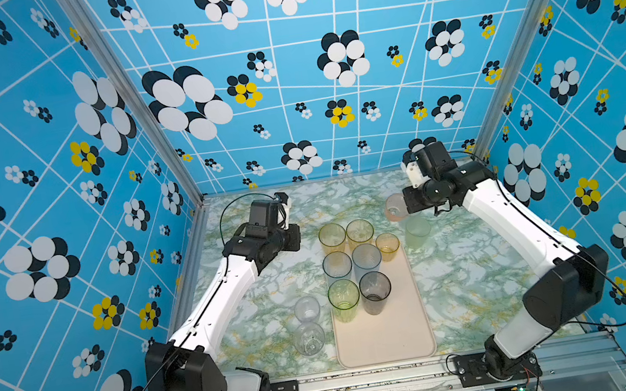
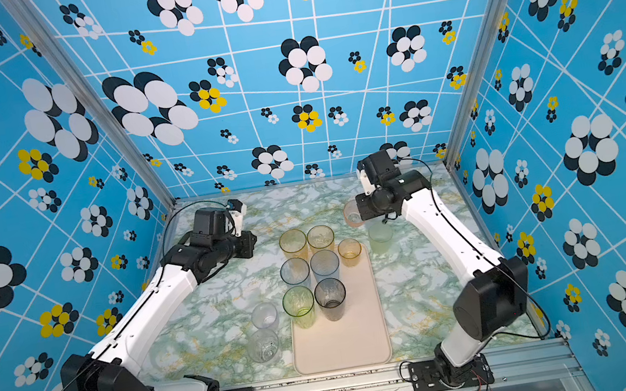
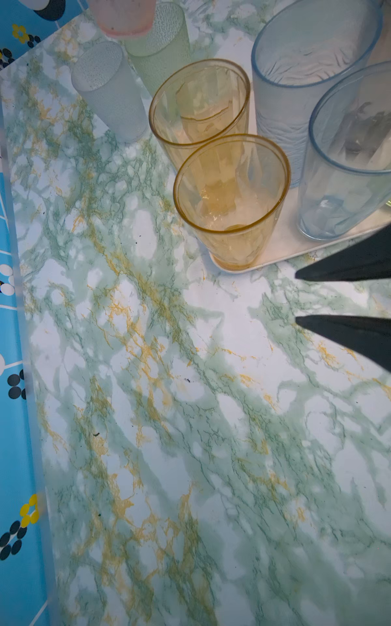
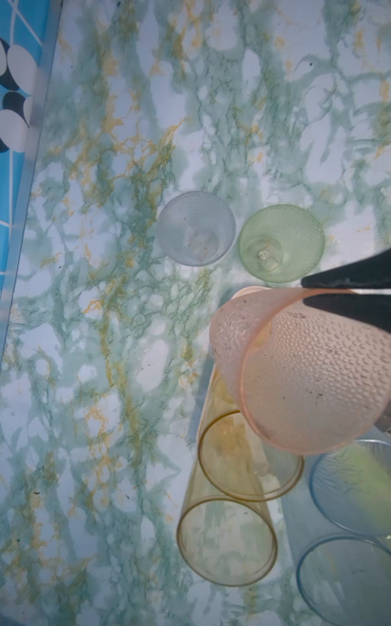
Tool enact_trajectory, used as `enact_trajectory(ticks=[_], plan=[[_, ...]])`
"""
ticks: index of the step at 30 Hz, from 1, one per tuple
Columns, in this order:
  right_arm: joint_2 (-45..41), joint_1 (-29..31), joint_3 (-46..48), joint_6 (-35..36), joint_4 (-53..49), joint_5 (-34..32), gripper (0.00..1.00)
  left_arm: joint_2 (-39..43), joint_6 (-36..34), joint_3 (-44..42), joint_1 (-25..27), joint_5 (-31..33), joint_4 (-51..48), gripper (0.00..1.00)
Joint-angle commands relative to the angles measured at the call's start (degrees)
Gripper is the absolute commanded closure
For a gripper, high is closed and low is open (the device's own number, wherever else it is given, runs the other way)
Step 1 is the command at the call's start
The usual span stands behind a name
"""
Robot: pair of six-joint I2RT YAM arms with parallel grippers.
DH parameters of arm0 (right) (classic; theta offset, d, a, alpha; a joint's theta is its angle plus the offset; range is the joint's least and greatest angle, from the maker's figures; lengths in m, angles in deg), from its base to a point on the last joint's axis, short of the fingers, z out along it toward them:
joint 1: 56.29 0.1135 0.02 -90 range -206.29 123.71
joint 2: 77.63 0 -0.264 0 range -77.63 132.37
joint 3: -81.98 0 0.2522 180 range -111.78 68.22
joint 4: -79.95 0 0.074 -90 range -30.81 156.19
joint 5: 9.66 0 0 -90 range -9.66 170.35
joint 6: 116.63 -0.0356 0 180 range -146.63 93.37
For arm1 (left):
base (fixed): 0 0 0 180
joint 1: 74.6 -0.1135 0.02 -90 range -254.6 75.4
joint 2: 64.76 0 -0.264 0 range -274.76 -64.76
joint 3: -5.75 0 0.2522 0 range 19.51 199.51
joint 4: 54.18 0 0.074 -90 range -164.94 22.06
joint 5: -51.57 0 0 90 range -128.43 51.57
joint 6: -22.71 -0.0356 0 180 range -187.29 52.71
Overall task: Place the glasses into the tray
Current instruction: 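Carry the pink glass with the right gripper over the tray beside the amber glass, then lower the pink glass onto the tray and open the right gripper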
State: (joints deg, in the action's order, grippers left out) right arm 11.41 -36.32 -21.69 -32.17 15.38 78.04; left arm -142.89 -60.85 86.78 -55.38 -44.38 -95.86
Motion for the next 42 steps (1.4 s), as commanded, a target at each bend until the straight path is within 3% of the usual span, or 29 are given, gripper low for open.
enact_trajectory(ticks=[1,8,16,24,42], plan=[[-4.4,1.98,5.41,-1.81,-5.0,-2.2,1.0,2.23,0.08,2.59,1.27,0.47,-0.6,0.79],[-12.14,7.64,16.81,-6.59,-8.87,-3.79,1.0,3.66,-0.24,5.0,3.57,1.61,-1.61,0.79],[-11.08,8.56,25.49,-10.85,-2.09,-0.87,1.0,2.93,-0.37,6.69,4.73,1.93,-2.44,0.78],[-5.13,8.76,26.34,-12.13,4.8,1.59,1.0,2.54,-0.55,7.15,5.21,2.83,-3.09,0.78],[2.47,9.3,24.3,-11.95,8.08,1.17,1.0,0.7,-1.25,7.75,5.13,3.35,-3.27,0.78]])
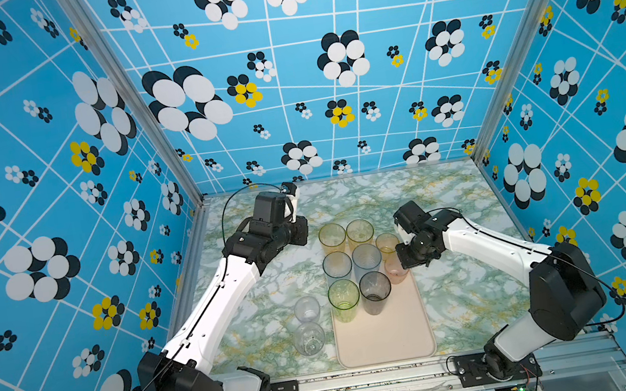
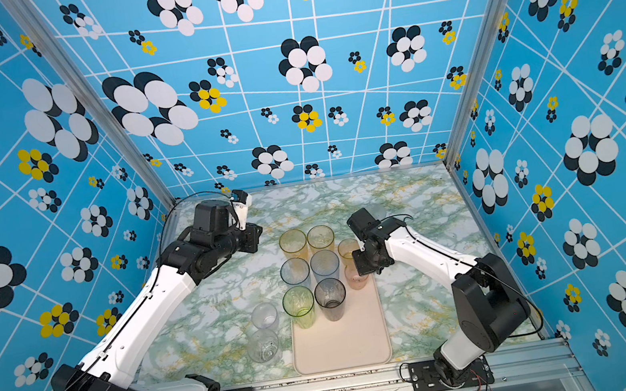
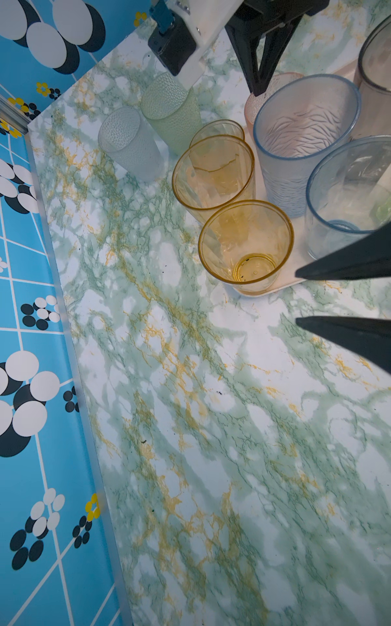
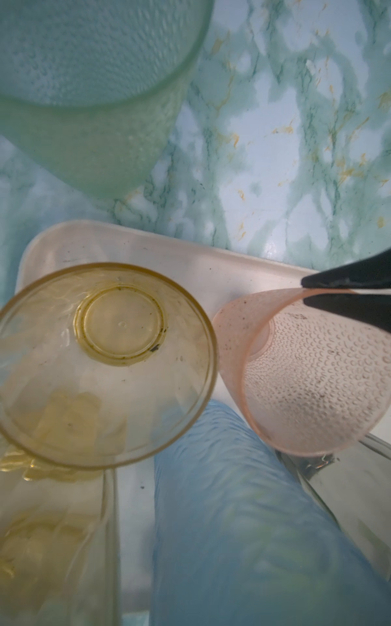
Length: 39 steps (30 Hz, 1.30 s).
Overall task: Place the glasses into the tray
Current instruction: 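Lower the pink glass onto the tray and open the right gripper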
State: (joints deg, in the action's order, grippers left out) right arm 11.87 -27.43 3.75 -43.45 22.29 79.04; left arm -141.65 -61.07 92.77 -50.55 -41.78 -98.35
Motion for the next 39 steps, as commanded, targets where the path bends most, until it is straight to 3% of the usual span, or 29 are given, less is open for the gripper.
enact_trajectory(ticks=[1,12,25,39], plan=[[2.57,0.4,-1.32,-0.67,1.35,0.24,1.0,-0.55,-1.12,1.73,0.29,0.73,-0.87,0.78],[4.44,0.41,-2.41,-0.5,1.28,-0.04,1.0,-0.29,-1.65,1.51,-0.02,1.15,-1.55,0.78],[3.13,0.32,-2.38,-0.15,0.57,0.25,0.83,-0.01,-1.82,1.47,-0.19,1.18,-1.79,0.78],[-2.64,-0.58,-2.46,0.47,-0.39,0.53,0.74,0.9,-1.78,0.26,-0.58,1.85,-0.76,0.78]])
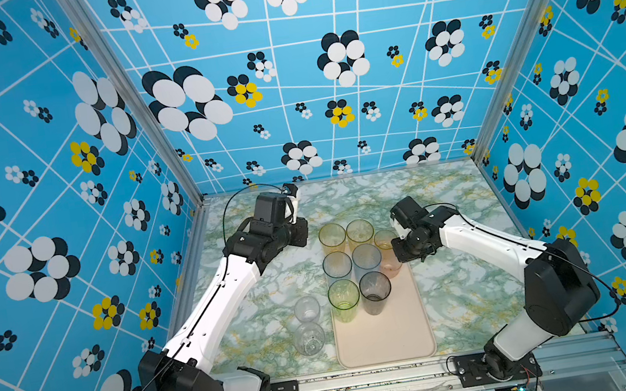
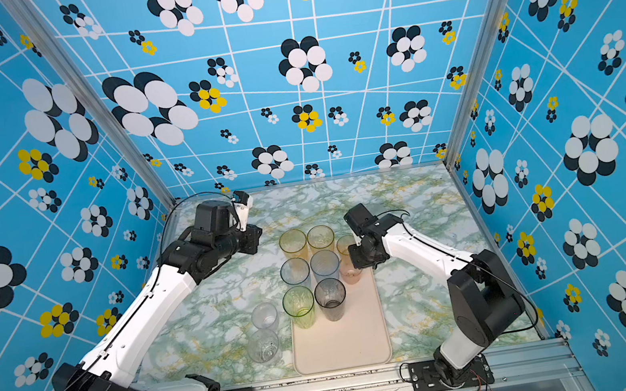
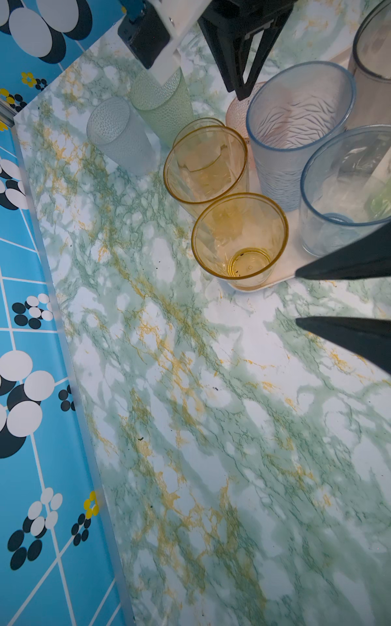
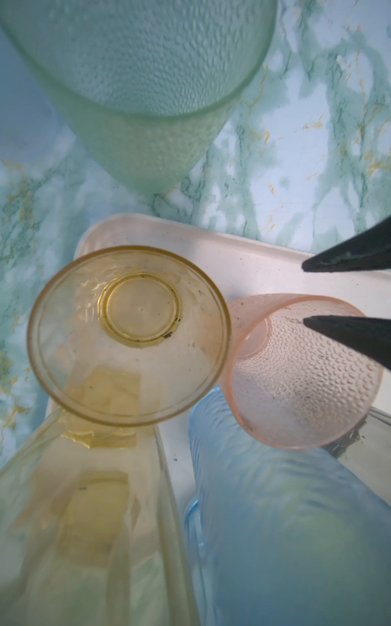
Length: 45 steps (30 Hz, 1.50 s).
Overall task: Place the glasses into the tray
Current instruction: 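Lower the pink glass onto the tray and open the right gripper, then raise the right gripper and move it over the frosted clear glass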
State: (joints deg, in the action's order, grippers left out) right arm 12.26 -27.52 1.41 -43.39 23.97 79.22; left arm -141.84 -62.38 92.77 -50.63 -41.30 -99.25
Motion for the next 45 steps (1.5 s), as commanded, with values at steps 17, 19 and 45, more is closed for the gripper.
enact_trajectory(ticks=[17,19,45], plan=[[-9.12,-18.15,-5.61,2.7,-2.28,-2.87,0.68,1.58,2.29,-5.84,-5.71,0.23,2.39,0.78],[-6.51,-19.7,-7.14,2.69,-0.43,-0.82,0.69,1.67,2.3,-6.31,-5.92,0.24,2.56,0.79],[19.14,-24.75,-30.38,4.9,-3.22,5.96,0.71,2.46,2.47,-8.28,-7.95,-1.78,4.16,0.79]])
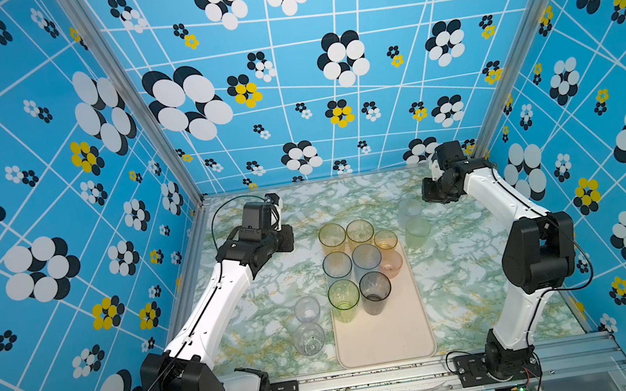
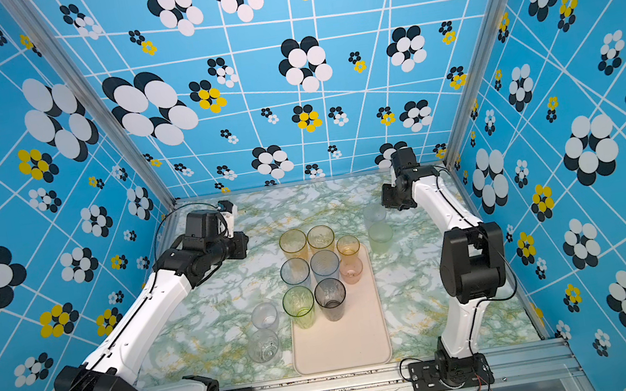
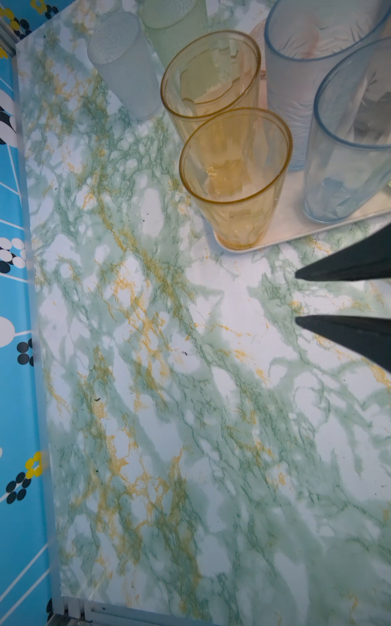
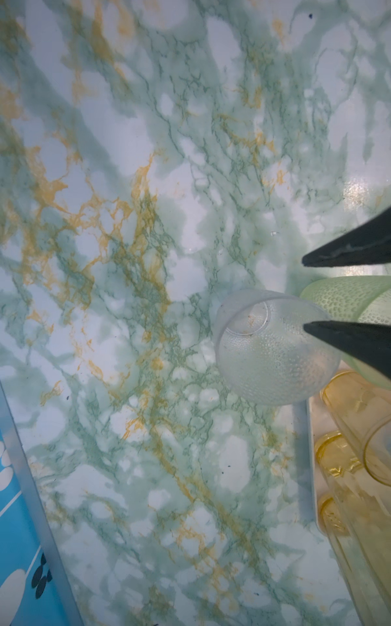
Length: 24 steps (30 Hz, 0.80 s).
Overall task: Place the glasses into the tray
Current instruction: 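Raise the right gripper and move it over the frosted clear glass, then lower the right gripper and close it on the frosted clear glass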
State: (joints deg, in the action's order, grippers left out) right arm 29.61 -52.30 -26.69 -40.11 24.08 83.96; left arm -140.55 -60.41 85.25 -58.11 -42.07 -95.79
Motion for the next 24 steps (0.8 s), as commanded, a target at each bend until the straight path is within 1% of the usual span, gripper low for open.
enact_trajectory(ticks=[1,16,24], plan=[[2.23,0.02,-2.99,1.85,-3.86,1.3,0.71,1.25,0.54,-0.85,-0.47,-0.86,0.87,0.79],[7.69,-0.03,-7.84,3.59,-7.19,1.22,0.72,0.73,-0.02,0.43,-0.64,-0.54,0.17,0.79],[9.43,-0.03,-7.96,4.15,-7.64,1.38,0.76,0.47,-0.04,0.53,-0.79,-0.32,0.25,0.78]])
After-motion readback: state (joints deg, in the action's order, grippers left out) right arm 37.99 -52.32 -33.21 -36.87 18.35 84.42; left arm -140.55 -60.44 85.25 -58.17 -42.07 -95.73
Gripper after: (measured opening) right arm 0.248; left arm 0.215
